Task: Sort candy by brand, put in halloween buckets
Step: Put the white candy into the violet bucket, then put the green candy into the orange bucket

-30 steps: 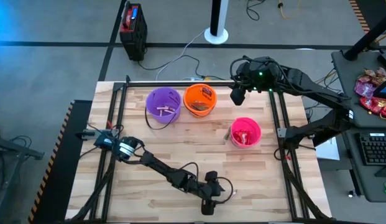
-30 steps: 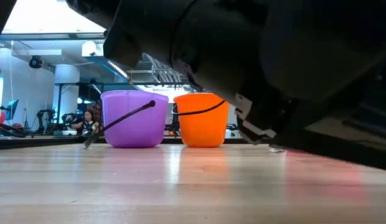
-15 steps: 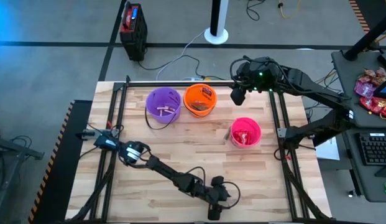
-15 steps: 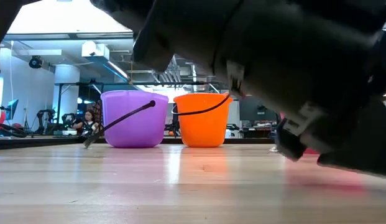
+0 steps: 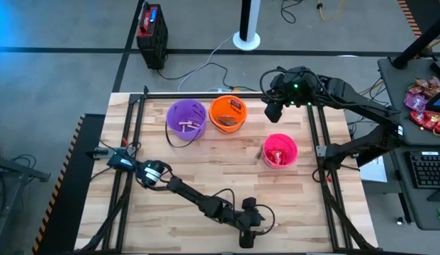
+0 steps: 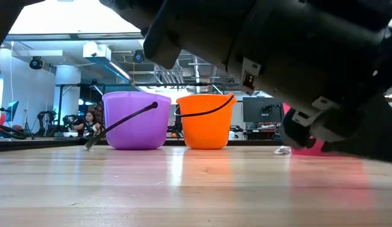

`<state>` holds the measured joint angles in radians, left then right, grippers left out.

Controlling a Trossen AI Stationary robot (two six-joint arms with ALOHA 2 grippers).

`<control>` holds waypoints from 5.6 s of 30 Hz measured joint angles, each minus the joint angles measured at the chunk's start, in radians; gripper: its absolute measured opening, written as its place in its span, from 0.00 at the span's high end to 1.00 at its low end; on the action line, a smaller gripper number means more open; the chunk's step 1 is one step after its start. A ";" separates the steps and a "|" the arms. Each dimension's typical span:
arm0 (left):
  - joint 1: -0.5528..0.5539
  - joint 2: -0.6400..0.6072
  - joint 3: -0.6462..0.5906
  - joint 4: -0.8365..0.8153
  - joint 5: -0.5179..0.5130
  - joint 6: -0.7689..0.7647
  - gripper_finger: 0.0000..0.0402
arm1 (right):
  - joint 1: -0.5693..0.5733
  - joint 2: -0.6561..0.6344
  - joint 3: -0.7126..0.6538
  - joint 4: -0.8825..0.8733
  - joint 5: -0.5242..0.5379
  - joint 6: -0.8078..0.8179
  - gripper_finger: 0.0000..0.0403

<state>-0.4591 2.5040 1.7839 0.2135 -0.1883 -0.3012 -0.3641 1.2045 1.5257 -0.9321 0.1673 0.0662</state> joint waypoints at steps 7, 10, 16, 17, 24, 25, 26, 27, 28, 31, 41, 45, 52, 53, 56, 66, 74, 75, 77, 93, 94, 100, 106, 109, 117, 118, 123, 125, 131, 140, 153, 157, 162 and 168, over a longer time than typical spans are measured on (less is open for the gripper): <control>0.006 0.040 0.006 0.067 0.074 0.009 0.42 | 0.000 0.000 0.000 0.000 0.016 -0.015 0.59; 0.008 0.058 0.037 0.068 0.085 0.005 0.42 | 0.000 0.000 0.000 0.000 0.017 -0.015 0.59; 0.023 0.077 0.042 0.103 0.108 -0.007 0.42 | 0.000 0.000 0.000 -0.003 0.017 -0.015 0.59; 0.028 0.080 0.041 0.111 0.110 -0.011 0.42 | 0.000 0.000 0.000 -0.005 0.017 -0.015 0.59; 0.049 0.099 0.041 0.152 0.129 -0.048 0.42 | 0.000 0.000 0.000 -0.015 0.018 -0.027 0.59; 0.051 0.099 0.041 0.151 0.132 -0.042 0.42 | 0.000 0.000 0.000 -0.015 0.018 -0.032 0.59; 0.052 0.100 0.041 0.152 0.136 -0.031 0.42 | 0.000 0.000 0.000 -0.015 0.018 -0.036 0.59; 0.053 0.100 0.041 0.151 0.138 -0.017 0.42 | 0.000 0.000 0.000 -0.015 0.018 -0.040 0.59; 0.053 0.100 0.041 0.145 0.139 -0.004 0.42 | 0.000 0.000 0.000 -0.015 0.018 -0.042 0.59; 0.053 0.100 0.042 0.118 0.126 0.034 0.42 | 0.000 0.000 0.000 -0.015 0.018 -0.056 0.59; 0.048 0.108 0.042 0.076 -0.109 0.096 0.49 | 0.000 0.000 0.000 -0.024 0.018 -0.067 0.59; 0.040 0.119 0.039 0.118 -0.121 0.173 0.60 | 0.000 0.000 0.000 -0.025 0.018 -0.068 0.59; 0.039 0.131 0.039 0.141 -0.131 0.114 0.74 | 0.000 0.000 0.000 -0.037 0.018 -0.068 0.59; 0.039 0.135 0.039 0.149 -0.135 0.107 0.76 | 0.000 0.000 0.000 -0.037 0.018 -0.068 0.59; 0.039 0.142 0.038 0.159 -0.140 0.078 0.82 | 0.000 0.000 0.000 -0.037 0.018 -0.068 0.59; 0.044 0.058 0.034 0.013 -0.088 0.082 0.95 | 0.000 -0.001 0.000 -0.036 0.018 -0.085 0.59; 0.059 -0.027 0.033 -0.250 -0.118 0.179 0.95 | -0.001 -0.001 0.000 -0.021 0.018 -0.106 0.59; 0.060 -0.036 0.033 -0.270 -0.121 0.186 0.95 | -0.001 -0.001 0.000 -0.021 0.018 -0.107 0.59; 0.063 -0.054 0.033 -0.315 -0.136 0.200 0.95 | -0.001 -0.002 0.000 -0.021 0.018 -0.107 0.59; 0.110 -0.621 -0.450 -0.369 -0.139 0.248 0.95 | -0.001 -0.027 0.000 -0.023 0.015 -0.117 0.59; 0.117 -0.673 -0.477 -0.377 -0.146 0.197 0.95 | -0.001 -0.029 0.000 -0.022 0.015 -0.117 0.59; 0.156 -0.955 -0.596 -0.619 -0.424 -0.174 0.95 | -0.001 -0.040 0.000 -0.020 0.015 -0.101 0.59; 0.246 -1.150 -0.603 -0.880 -0.749 -0.491 0.95 | -0.001 -0.033 0.000 -0.003 0.015 -0.054 0.59; 0.361 -1.196 -0.629 -0.985 -0.684 -0.505 0.95 | -0.001 -0.014 0.000 0.030 0.014 -0.040 0.59; 0.593 -1.235 -0.741 -1.023 -0.379 -0.319 0.95 | -0.003 0.030 0.000 -0.003 -0.011 0.092 0.59; 0.603 -1.235 -0.748 -1.024 -0.360 -0.297 0.95 | -0.003 0.033 0.001 -0.027 -0.036 0.125 0.59; 0.657 -1.239 -0.777 -1.020 -0.267 -0.169 0.93 | -0.003 0.059 0.006 -0.148 -0.198 0.269 0.59; 0.680 -1.239 -0.796 -1.022 -0.230 -0.125 0.92 | -0.003 0.071 0.006 -0.185 -0.249 0.302 0.59; 0.698 -1.237 -0.811 -1.025 -0.270 -0.040 0.89 | -0.003 0.090 0.006 -0.244 -0.284 0.348 0.59; 0.700 -1.238 -0.803 -1.017 -0.274 0.005 0.75 | -0.003 0.091 0.006 -0.241 -0.326 0.442 0.61; 0.706 -1.253 -0.765 -1.018 -0.274 0.055 0.58 | 0.037 0.109 0.006 -0.237 -0.440 0.473 0.72; 0.705 -1.271 -0.685 -1.015 -0.273 0.124 0.58 | 0.097 0.151 0.006 -0.233 -0.489 0.473 0.77; 0.696 -1.286 -0.527 -1.011 -0.118 0.202 0.58 | 0.176 0.222 0.006 -0.232 -0.489 0.386 0.83; 0.628 -1.288 -0.324 -1.027 -0.084 0.047 0.58 | 0.272 0.307 0.006 -0.242 -0.480 0.043 0.86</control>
<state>0.1686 1.2163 1.4598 -0.8135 -0.2718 -0.2539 -0.0921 1.5119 1.5322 -1.1737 -0.3124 0.1096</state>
